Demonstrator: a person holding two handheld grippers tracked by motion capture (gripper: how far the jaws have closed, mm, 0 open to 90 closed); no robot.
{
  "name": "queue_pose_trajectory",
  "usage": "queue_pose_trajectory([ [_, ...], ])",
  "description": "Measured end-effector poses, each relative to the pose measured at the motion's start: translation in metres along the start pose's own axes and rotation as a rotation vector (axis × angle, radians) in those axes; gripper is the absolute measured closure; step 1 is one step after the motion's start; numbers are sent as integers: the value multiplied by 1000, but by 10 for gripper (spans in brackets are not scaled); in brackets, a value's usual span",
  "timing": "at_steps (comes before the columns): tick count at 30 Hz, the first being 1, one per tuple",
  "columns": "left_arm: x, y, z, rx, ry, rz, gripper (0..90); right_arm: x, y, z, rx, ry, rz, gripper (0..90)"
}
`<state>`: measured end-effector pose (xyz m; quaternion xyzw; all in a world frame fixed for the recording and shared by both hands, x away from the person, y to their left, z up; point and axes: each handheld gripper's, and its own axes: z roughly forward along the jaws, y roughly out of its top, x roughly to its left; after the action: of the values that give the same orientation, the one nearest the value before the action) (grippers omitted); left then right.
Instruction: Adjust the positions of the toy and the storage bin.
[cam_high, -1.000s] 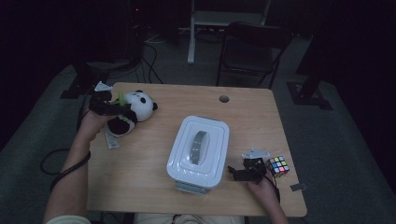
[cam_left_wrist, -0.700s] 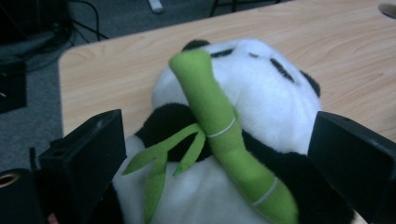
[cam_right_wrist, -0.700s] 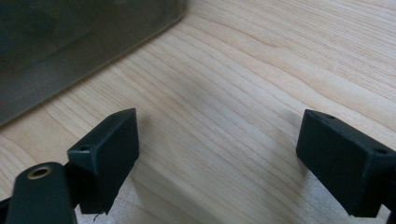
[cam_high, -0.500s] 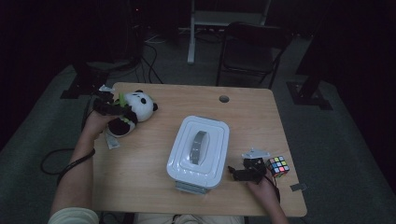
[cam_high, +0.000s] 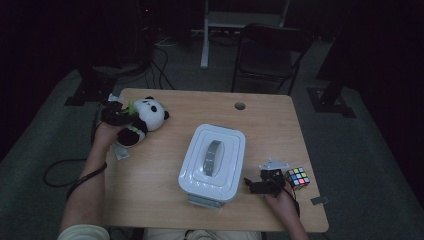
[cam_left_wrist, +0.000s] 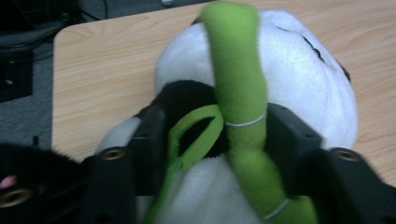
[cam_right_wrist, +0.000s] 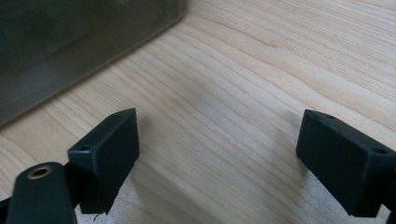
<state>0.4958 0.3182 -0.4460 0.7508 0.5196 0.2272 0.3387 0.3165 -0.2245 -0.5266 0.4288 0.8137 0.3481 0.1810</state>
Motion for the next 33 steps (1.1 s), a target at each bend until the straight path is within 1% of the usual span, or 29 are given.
queue_pose_trajectory([
  [2, -3, -1, -2, -18, 18, -17, 561, 0, 0, 0, 0, 0, 0, 129],
  [4, -5, -1, -4, -28, 21, -26, 619, 0, 0, 0, 0, 0, 0, 128],
  [8, -9, -1, -7, -39, 25, -23, 661, 0, 0, 0, 0, -2, 3, 129],
  [9, -11, 0, -9, -46, 34, -45, 663, 0, 0, 0, 0, -2, 3, 129],
  [12, -13, 2, -12, -51, 30, -60, 677, 0, 0, 0, 0, -2, 3, 129],
  [13, -16, 2, -14, -60, 27, -62, 684, 0, 0, 0, 0, -2, 3, 129],
  [15, -21, 5, -19, -69, 4, -67, 685, 0, 0, 0, 0, -2, 3, 129],
  [19, -35, 11, -27, -105, -44, -62, 684, 0, 0, 0, 0, -2, 3, 129],
  [20, -39, 12, -28, -101, -61, -53, 683, 0, 0, 0, 0, -2, 3, 129],
  [23, -54, 16, -31, -96, -89, -17, 683, 0, 0, 0, 0, -2, 3, 129],
  [25, -63, 18, -33, -93, -95, 4, 683, 0, 0, 0, 0, -2, 3, 129],
  [26, -63, 18, -33, -93, -95, 4, 682, 0, 0, 0, 0, -2, 3, 129],
  [27, -71, 18, -34, -90, -112, 5, 682, 0, 0, 0, 0, -2, 3, 129],
  [30, -81, 19, -36, -93, -141, 20, 682, 0, 0, 0, 0, -2, 3, 129],
  [33, -89, 20, -37, -95, -165, 24, 682, 0, 0, 0, 0, -2, 3, 129],
])
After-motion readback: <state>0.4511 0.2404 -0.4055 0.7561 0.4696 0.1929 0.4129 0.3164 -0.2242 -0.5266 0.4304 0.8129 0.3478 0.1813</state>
